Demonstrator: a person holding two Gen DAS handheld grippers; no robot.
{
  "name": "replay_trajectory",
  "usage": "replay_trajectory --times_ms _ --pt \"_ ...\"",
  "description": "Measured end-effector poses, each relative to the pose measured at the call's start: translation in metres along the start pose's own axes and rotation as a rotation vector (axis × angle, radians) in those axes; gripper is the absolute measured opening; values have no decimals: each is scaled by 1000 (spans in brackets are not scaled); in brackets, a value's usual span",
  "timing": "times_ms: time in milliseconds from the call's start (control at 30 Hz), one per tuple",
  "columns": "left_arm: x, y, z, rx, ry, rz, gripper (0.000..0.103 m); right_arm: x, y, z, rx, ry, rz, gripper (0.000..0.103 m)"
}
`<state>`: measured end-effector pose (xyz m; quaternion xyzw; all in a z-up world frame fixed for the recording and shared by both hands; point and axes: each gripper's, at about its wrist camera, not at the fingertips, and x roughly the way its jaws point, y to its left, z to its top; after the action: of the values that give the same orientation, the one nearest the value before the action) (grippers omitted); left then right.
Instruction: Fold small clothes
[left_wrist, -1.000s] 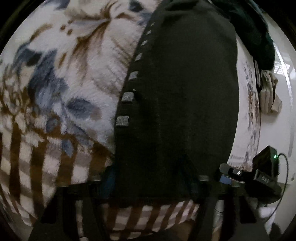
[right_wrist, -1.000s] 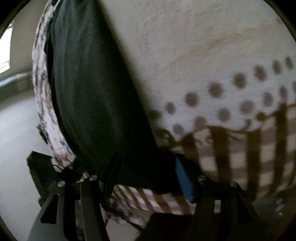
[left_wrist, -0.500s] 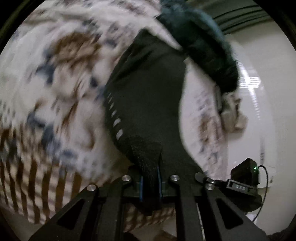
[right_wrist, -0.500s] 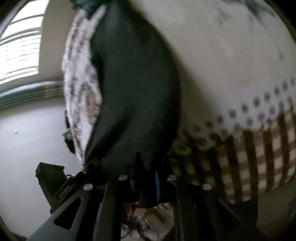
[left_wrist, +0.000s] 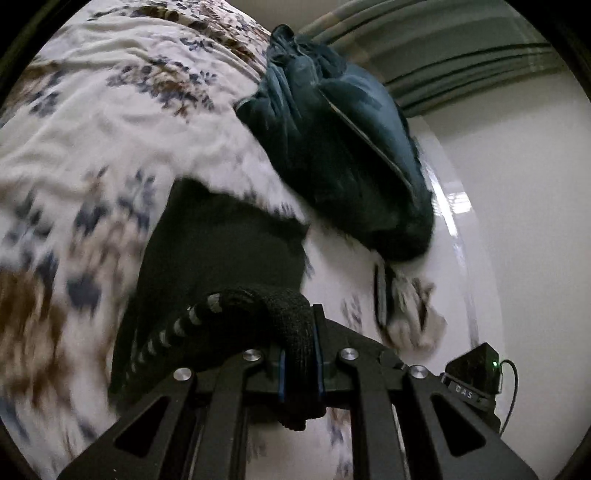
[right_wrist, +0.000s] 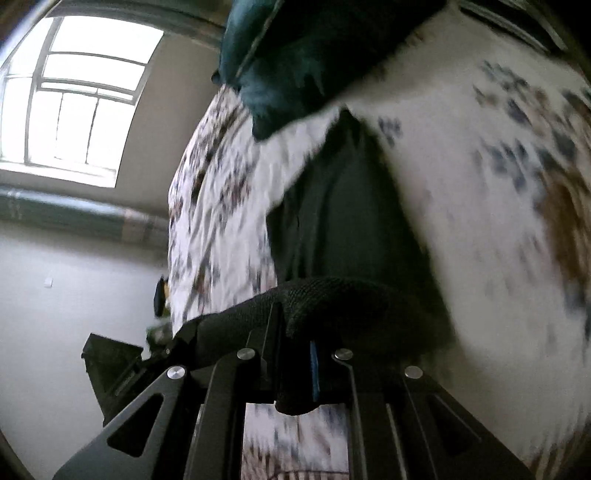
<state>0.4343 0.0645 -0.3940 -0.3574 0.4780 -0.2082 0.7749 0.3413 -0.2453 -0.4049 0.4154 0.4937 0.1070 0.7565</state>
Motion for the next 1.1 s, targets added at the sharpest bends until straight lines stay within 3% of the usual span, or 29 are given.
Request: replay_trajectory --times_ms 67,133,200,267,333,400,467,500,533,633,700,733,767,800,900,1033,1100 --pt "33 21 35 -73 4 5 12 34 -1 42 9 -19 1 12" --pt "67 43 65 -130 23 -2 28 67 -9 79 25 -24 12 12" --pt "88 61 87 -150 26 39 45 111 -19 115 65 19 47 15" --pt "93 75 97 -175 9 57 46 146 -37 142 128 91 52 20" --pt "86 83 98 -168 -11 69 53 151 -49 153 168 89 71 43" --pt "80 84 94 -122 -15 123 54 138 -54 159 150 50 102 52" --pt "87 79 93 -21 13 198 54 124 -52 162 52 7 28 52" --pt "94 77 93 25 35 240 54 123 -49 164 -26 10 -58 52" --pt "107 73 92 81 71 273 54 129 -47 165 -95 34 -139 52" --pt "147 64 96 199 169 362 54 161 -45 171 -198 132 -238 52" --pt "172 54 93 308 204 423 51 178 -43 171 -240 171 -252 52" --pt "176 51 91 335 202 430 24 186 -41 170 -264 185 -262 52" --pt "179 51 89 356 196 458 5 189 -41 167 -279 193 -272 52" --pt "177 51 89 348 191 459 6 192 -38 166 -301 190 -280 50" --pt "147 52 92 308 91 422 6 182 -31 164 -332 132 -294 7" --pt "124 55 97 291 34 415 6 164 -18 166 -315 76 -182 6" --pt "131 72 106 239 59 426 6 171 -15 171 -319 71 -218 6"
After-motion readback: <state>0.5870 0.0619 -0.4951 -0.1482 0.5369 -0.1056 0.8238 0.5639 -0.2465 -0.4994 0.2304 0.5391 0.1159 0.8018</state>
